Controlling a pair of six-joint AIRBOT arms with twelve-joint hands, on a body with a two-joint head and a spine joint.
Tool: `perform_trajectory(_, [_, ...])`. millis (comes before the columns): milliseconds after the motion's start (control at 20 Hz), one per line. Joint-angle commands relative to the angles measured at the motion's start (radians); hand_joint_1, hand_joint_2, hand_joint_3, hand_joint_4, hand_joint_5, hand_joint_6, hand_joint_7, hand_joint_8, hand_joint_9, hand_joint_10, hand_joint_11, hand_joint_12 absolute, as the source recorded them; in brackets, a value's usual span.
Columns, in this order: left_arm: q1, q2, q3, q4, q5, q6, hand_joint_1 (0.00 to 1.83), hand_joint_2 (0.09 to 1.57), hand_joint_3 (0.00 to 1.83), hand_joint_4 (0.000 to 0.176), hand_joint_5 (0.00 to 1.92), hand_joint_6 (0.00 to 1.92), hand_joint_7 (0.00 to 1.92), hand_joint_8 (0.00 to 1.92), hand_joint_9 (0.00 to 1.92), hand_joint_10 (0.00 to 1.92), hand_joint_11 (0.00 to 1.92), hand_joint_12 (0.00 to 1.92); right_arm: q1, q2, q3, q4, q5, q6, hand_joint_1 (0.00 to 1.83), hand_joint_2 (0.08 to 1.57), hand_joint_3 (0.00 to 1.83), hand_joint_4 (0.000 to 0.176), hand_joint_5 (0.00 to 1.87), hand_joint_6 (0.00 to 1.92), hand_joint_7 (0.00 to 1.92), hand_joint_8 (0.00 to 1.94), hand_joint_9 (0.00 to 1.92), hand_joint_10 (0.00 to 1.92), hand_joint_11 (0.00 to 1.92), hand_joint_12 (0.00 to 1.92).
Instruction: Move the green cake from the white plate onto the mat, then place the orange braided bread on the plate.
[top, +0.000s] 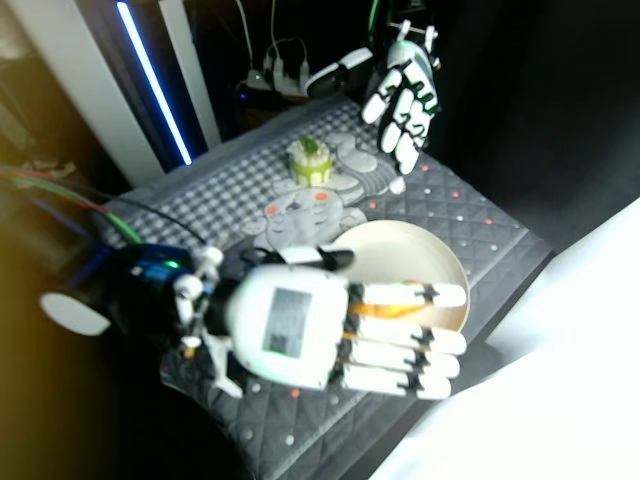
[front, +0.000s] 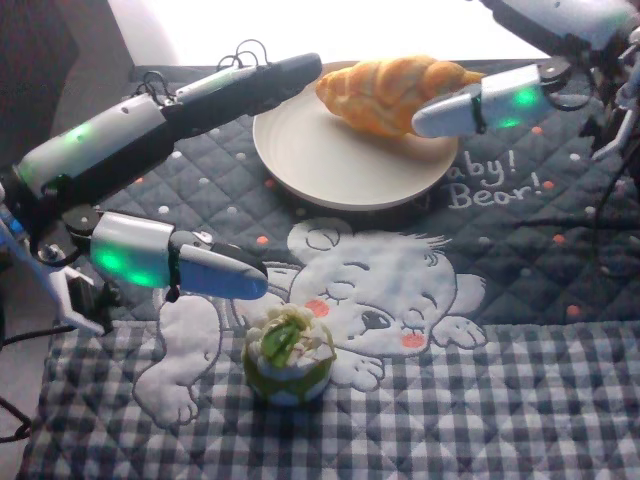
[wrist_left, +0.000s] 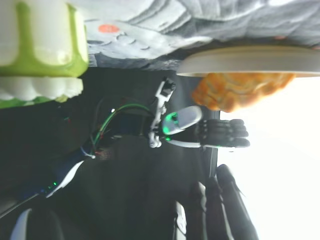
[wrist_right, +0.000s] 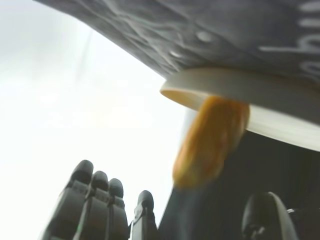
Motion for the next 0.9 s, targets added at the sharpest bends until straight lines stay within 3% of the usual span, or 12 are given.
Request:
perform_trajectory(0, [-0.002, 0.015, -0.004, -0.042, -0.123, -0.008, 0.75, 0.73, 0.0, 0.176, 0.14, 0.01, 0.22, 0.01, 0.15, 0.01, 0.24, 0.08, 0.008, 0.034, -0.018, 0.022, 0.161, 0.006, 0.65, 0.76, 0.01, 0.176, 0.1, 0.01, 0.08, 0.01, 0.15, 0.02, 0.33, 0.15])
perform_trajectory(100, [0.034, 0.056, -0.036, -0.088, -0.15, 0.024, 0.78, 0.72, 0.0, 0.176, 0.16, 0.01, 0.2, 0.0, 0.14, 0.0, 0.17, 0.05, 0.008, 0.089, -0.1, -0.026, 0.22, 0.006, 0.73, 0.72, 0.0, 0.176, 0.18, 0.01, 0.12, 0.0, 0.14, 0.0, 0.26, 0.16])
perform_trajectory(250, [0.058, 0.077, -0.051, -0.117, -0.176, 0.038, 0.7, 0.76, 0.0, 0.175, 0.23, 0.01, 0.21, 0.0, 0.15, 0.01, 0.19, 0.05, 0.006, 0.137, -0.169, -0.053, 0.263, 0.006, 0.69, 0.68, 0.01, 0.176, 0.12, 0.0, 0.08, 0.0, 0.08, 0.0, 0.13, 0.16])
perform_trajectory(350, [0.079, 0.1, -0.068, -0.144, -0.2, 0.057, 0.74, 0.76, 0.0, 0.151, 0.14, 0.01, 0.17, 0.0, 0.1, 0.0, 0.07, 0.01, 0.004, 0.189, -0.244, -0.077, 0.298, 0.006, 0.81, 0.65, 0.0, 0.176, 0.14, 0.01, 0.07, 0.0, 0.0, 0.0, 0.01, 0.13])
perform_trajectory(400, [0.09, 0.115, -0.079, -0.161, -0.216, 0.066, 0.84, 0.84, 0.01, 0.173, 0.33, 0.01, 0.23, 0.01, 0.15, 0.01, 0.05, 0.02, 0.002, 0.215, -0.279, -0.091, 0.322, -0.002, 0.91, 0.65, 0.0, 0.176, 0.22, 0.01, 0.14, 0.01, 0.08, 0.01, 0.07, 0.14])
perform_trajectory(500, [0.108, 0.134, -0.093, -0.186, -0.249, 0.078, 0.88, 0.85, 0.0, 0.175, 0.3, 0.0, 0.19, 0.0, 0.13, 0.0, 0.07, 0.03, -0.007, 0.248, -0.324, -0.103, 0.354, -0.006, 0.87, 0.73, 0.01, 0.175, 0.24, 0.01, 0.16, 0.0, 0.08, 0.0, 0.04, 0.13])
perform_trajectory(550, [0.118, 0.14, -0.098, -0.197, -0.267, 0.084, 0.91, 0.92, 0.01, 0.176, 0.35, 0.01, 0.23, 0.0, 0.16, 0.0, 0.09, 0.05, -0.032, 0.257, -0.335, -0.102, 0.393, -0.006, 0.83, 0.75, 0.01, 0.174, 0.26, 0.01, 0.17, 0.0, 0.08, 0.0, 0.03, 0.13])
perform_trajectory(600, [0.125, 0.147, -0.104, -0.21, -0.286, 0.094, 0.88, 0.92, 0.0, 0.176, 0.22, 0.0, 0.19, 0.0, 0.13, 0.0, 0.11, 0.05, -0.089, 0.276, -0.352, -0.07, 0.45, -0.006, 0.8, 0.83, 0.0, 0.163, 0.26, 0.0, 0.2, 0.0, 0.12, 0.0, 0.0, 0.37])
perform_trajectory(650, [0.127, 0.148, -0.107, -0.213, -0.291, 0.099, 0.88, 0.92, 0.0, 0.176, 0.22, 0.0, 0.19, 0.0, 0.13, 0.0, 0.11, 0.05, -0.116, 0.284, -0.36, -0.052, 0.483, -0.006, 0.8, 0.83, 0.0, 0.163, 0.26, 0.0, 0.2, 0.0, 0.12, 0.0, 0.0, 0.37])
perform_trajectory(700, [0.129, 0.15, -0.11, -0.216, -0.295, 0.104, 0.87, 0.91, 0.0, 0.176, 0.26, 0.0, 0.22, 0.0, 0.19, 0.0, 0.16, 0.05, -0.147, 0.29, -0.366, -0.039, 0.512, -0.006, 0.75, 0.84, 0.0, 0.152, 0.24, 0.0, 0.21, 0.0, 0.15, 0.0, 0.0, 0.5])
perform_trajectory(750, [0.137, 0.153, -0.115, -0.221, -0.304, 0.11, 0.87, 0.88, 0.0, 0.176, 0.32, 0.02, 0.22, 0.0, 0.18, 0.0, 0.17, 0.05, -0.185, 0.3, -0.376, -0.015, 0.554, -0.006, 0.72, 0.86, 0.0, 0.166, 0.31, 0.01, 0.22, 0.01, 0.17, 0.01, 0.07, 0.32])
perform_trajectory(850, [0.156, 0.17, -0.133, -0.237, -0.327, 0.124, 0.87, 0.85, 0.0, 0.176, 0.3, 0.01, 0.21, 0.0, 0.17, 0.0, 0.17, 0.05, -0.231, 0.322, -0.401, 0.012, 0.607, -0.006, 0.81, 0.8, 0.0, 0.159, 0.3, 0.0, 0.24, 0.01, 0.2, 0.01, 0.07, 0.4])
